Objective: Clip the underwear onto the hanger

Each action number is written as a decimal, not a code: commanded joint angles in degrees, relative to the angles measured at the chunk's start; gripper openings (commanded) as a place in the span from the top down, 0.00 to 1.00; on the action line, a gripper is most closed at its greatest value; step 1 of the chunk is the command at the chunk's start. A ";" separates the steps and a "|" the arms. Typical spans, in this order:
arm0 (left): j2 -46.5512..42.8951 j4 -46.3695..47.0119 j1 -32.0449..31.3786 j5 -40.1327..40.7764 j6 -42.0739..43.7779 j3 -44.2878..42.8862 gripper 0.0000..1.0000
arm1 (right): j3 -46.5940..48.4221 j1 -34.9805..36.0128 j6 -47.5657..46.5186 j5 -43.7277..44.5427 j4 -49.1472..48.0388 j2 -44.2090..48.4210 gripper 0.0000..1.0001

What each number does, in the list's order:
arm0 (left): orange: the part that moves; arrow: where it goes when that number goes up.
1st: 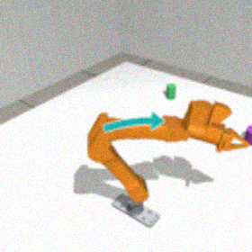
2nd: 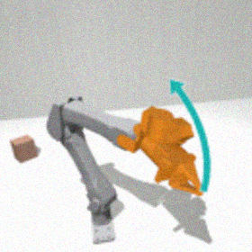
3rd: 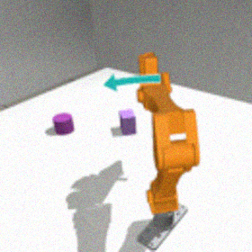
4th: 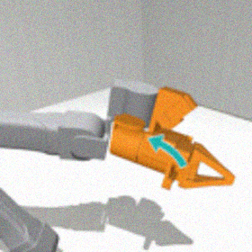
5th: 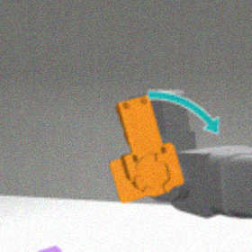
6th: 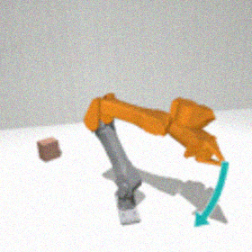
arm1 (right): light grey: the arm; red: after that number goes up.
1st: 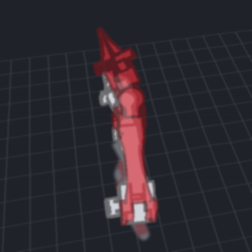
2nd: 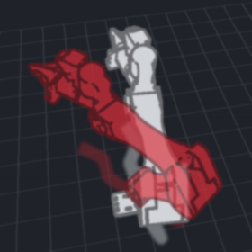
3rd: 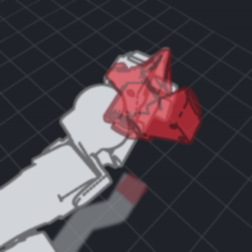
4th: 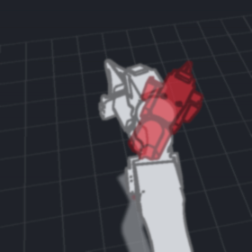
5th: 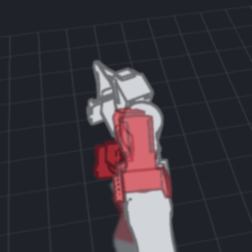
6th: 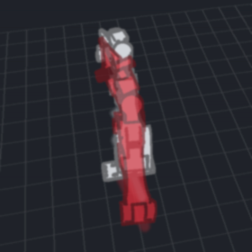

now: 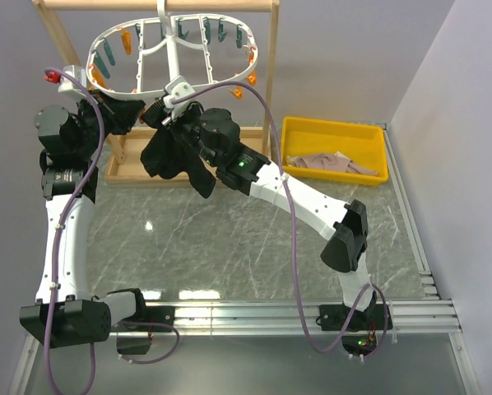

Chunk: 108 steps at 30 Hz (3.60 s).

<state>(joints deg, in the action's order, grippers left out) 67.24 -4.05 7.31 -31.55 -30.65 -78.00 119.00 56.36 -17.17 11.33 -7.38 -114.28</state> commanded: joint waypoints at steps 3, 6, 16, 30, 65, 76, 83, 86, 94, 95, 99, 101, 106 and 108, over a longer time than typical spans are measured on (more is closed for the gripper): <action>0.17 -3.77 0.07 -1.32 0.77 -0.75 0.94 | 3.34 -0.63 0.82 0.27 -1.68 0.37 1.00; -0.18 -3.33 0.16 -1.06 0.77 -0.58 0.91 | 3.43 -0.55 0.91 0.09 -1.50 0.28 1.00; -0.27 -3.59 0.16 -0.62 0.77 -0.93 0.81 | 2.99 -0.63 1.00 -0.08 -1.32 0.55 1.00; 0.17 -3.59 0.25 -0.53 0.77 -1.63 0.73 | 2.73 -0.55 0.73 -0.26 -1.50 0.55 1.00; -1.41 0.53 2.27 -2.11 -1.60 -2.16 0.26 | 1.76 -0.90 -0.32 -0.26 -2.47 0.11 1.00; -4.40 6.69 5.52 -8.79 -9.86 1.44 0.11 | 1.59 -0.81 1.34 -0.96 -1.68 -0.68 1.00; -4.75 0.30 6.22 -8.10 -7.94 1.88 0.10 | 0.88 -0.28 2.93 -1.49 -1.76 -2.08 1.00; -4.49 -3.66 6.40 -5.99 -5.65 1.09 0.11 | 0.88 0.07 3.11 -1.23 -1.94 -2.96 1.00; -6.51 -7.11 6.84 -3.52 -3.10 4.25 0.15 | -3.24 0.77 3.98 -0.79 -2.55 -2.97 0.78; -6.68 -7.54 6.84 -3.43 -2.75 4.60 0.15 | -4.29 0.77 4.07 -0.70 -2.73 -2.88 0.77; -7.30 -9.57 7.02 -2.90 -1.52 6.45 0.14 | -6.41 1.03 4.69 -1.05 -2.73 -1.83 0.65; -7.48 -10.62 7.19 -2.12 -0.90 7.24 0.14 | -7.63 1.12 5.30 -1.75 -2.38 -1.47 0.61; -7.74 -12.47 7.37 1.22 0.77 10.05 0.12 | -9.84 1.03 7.41 -5.08 -1.42 0.28 0.53; -7.48 -12.82 7.72 0.97 1.12 11.02 0.12 | -11.68 1.03 8.11 -8.85 -1.15 1.33 0.49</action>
<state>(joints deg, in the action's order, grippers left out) 60.60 -16.27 14.37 -32.16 -31.55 -68.07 108.79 56.99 -11.33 7.40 -6.79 -117.73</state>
